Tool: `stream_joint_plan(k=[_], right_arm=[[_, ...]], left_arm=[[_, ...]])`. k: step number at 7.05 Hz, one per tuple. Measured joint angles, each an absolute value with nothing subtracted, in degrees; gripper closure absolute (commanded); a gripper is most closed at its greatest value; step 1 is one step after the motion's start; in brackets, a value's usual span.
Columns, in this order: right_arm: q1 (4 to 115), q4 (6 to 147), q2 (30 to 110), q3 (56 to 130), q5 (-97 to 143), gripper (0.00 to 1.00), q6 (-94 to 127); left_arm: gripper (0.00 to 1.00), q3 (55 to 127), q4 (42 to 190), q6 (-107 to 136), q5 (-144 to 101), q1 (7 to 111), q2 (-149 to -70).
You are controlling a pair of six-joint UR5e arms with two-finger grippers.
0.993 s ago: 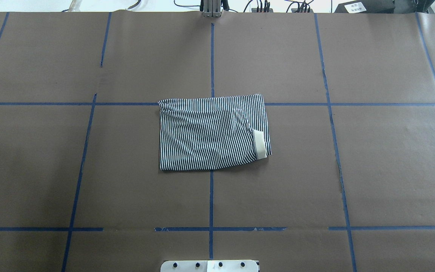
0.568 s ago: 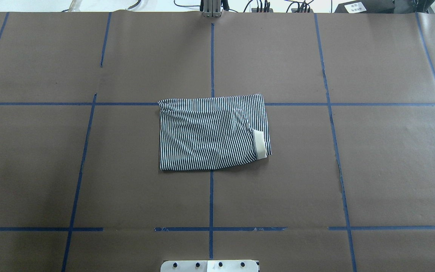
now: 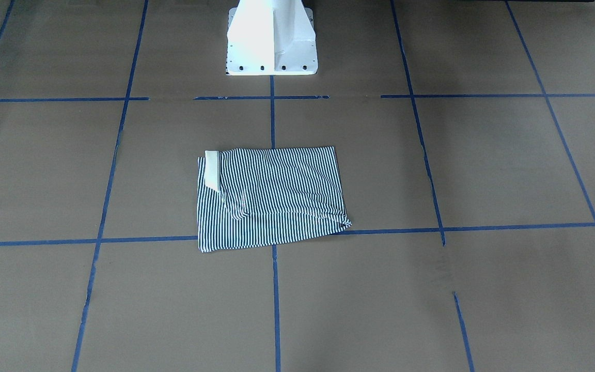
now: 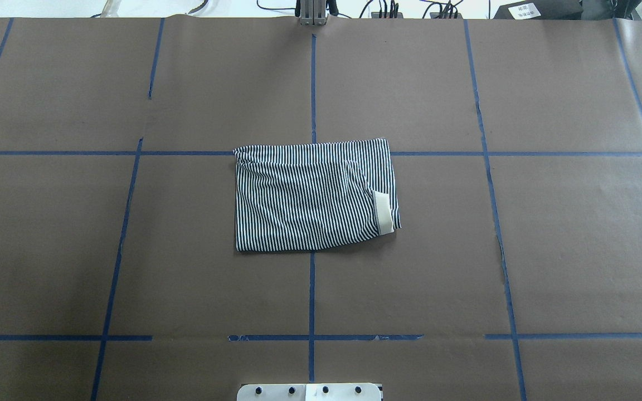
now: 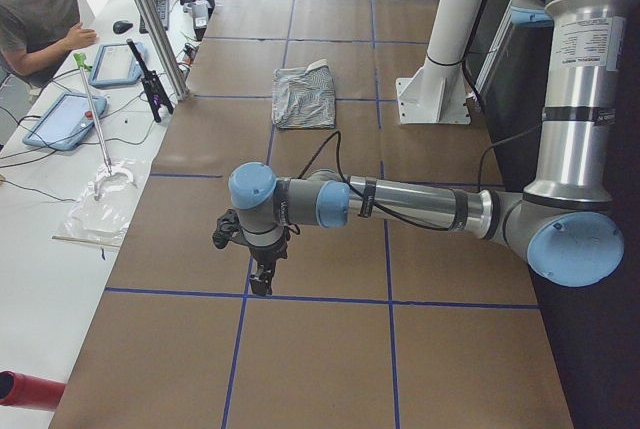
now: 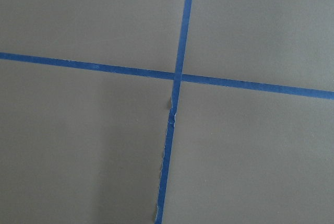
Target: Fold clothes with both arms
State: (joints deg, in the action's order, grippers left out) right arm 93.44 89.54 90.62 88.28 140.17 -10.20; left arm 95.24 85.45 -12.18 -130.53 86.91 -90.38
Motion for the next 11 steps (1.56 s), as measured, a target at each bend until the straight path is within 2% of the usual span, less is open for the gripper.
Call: stream_joint_plan(k=[6, 11], right_arm=[[90.9, 85.2, 90.5, 88.2, 139.8, 0.00, -2.4], [90.7, 85.0, 90.5, 88.2, 139.8, 0.00, -2.1]], left_arm=[[0.00, 93.4, 86.8, -12.3, -131.9, 86.9, -89.6], [0.00, 93.5, 86.9, 1.5, -134.3, 86.8, -89.7]])
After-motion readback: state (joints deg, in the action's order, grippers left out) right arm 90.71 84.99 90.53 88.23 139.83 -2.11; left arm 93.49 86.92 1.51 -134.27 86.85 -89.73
